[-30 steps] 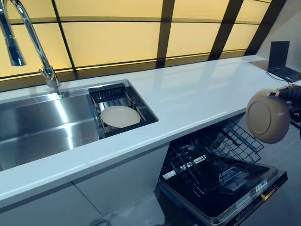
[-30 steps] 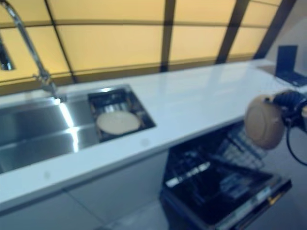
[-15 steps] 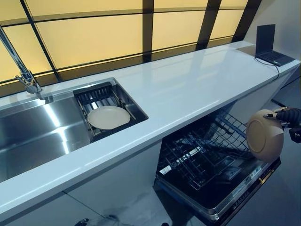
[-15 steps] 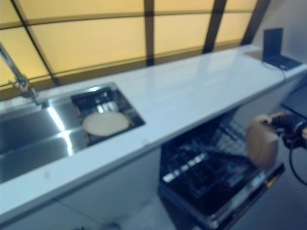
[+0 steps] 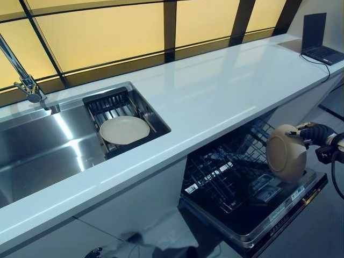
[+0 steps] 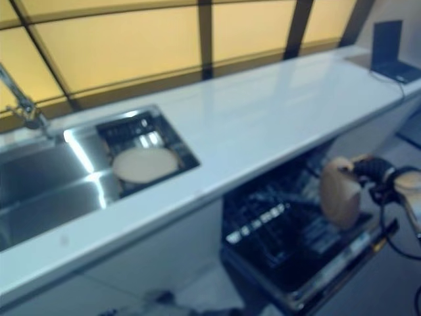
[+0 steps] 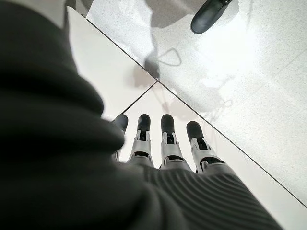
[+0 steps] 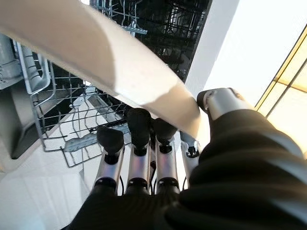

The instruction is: Take plates into dishwasher

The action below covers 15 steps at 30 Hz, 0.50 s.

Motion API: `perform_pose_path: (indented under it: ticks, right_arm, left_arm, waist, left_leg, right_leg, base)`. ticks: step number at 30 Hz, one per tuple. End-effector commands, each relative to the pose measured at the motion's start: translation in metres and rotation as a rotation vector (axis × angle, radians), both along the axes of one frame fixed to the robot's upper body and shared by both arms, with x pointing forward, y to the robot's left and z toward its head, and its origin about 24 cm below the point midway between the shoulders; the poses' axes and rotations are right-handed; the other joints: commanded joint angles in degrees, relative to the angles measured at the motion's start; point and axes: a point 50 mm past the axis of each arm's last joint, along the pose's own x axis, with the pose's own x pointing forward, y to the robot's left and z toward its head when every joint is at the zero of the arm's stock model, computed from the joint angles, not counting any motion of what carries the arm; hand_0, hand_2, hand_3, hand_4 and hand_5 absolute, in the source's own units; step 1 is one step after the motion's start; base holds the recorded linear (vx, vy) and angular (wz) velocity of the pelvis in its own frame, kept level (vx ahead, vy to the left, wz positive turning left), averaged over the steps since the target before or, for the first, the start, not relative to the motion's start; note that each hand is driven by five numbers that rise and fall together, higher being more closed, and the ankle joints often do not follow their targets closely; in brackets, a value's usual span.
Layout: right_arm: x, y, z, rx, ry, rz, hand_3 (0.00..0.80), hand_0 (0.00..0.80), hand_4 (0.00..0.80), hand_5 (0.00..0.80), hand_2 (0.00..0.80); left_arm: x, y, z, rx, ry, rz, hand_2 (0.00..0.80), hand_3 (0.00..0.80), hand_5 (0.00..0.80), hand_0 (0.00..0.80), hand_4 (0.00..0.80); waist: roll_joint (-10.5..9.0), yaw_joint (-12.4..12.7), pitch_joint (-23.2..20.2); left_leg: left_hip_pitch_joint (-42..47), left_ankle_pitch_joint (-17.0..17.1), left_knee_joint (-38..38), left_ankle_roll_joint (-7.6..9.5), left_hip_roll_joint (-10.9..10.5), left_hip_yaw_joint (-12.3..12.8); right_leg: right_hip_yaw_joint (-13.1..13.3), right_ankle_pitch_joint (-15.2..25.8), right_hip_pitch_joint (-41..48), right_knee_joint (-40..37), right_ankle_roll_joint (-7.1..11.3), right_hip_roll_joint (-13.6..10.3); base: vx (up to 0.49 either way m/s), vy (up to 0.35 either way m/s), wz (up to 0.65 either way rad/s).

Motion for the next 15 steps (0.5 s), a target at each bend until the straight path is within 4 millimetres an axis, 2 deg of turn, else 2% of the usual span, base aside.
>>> perform_pose_path:
  ticks: [1,10,15]
  right_arm:
    - [0.010,0.011,0.021,-0.052,-0.123,0.057,0.800,0.800,0.800,0.800,0.800]
    - [0.013,0.026,0.018,-0.214,-0.098,0.160,0.800,0.800,0.800,0.800,0.800]
    - [0.015,0.026,0.014,-0.207,-0.080,0.165,0.800,0.800,0.800,0.800,0.800]
  left_arm:
    - [0.014,0.009,0.007,0.032,-0.041,0.002,0.000,0.000,0.000,0.000,0.000]
    - [0.014,0.009,0.007,0.035,-0.048,0.004,0.000,0.000,0.000,0.000,0.000]
    - [0.018,0.008,0.008,0.036,-0.061,-0.004,0.000,0.000,0.000,0.000,0.000]
  waist:
    - [-1.78,1.6,1.2]
    - [-2.08,2.5,1.9]
    - [-2.00,2.8,2.7]
  left_leg:
    - [1.6,-6.2,0.0,3.95,-1.7,-3.5]
    - [0.7,-5.4,0.0,4.06,-1.8,-3.6]
    - [0.6,-5.3,0.0,4.09,-1.8,-4.2]
  right_leg:
    - [-3.5,-6.6,4.5,0.2,4.25,-1.4]
    - [-3.9,-6.3,3.9,0.2,3.84,-1.5]
    - [-4.3,-6.4,4.0,0.2,3.82,-1.6]
  base:
    - [0.000,0.000,0.00]
    - [-0.011,-0.008,0.00]
    - [-0.004,-0.006,0.00]
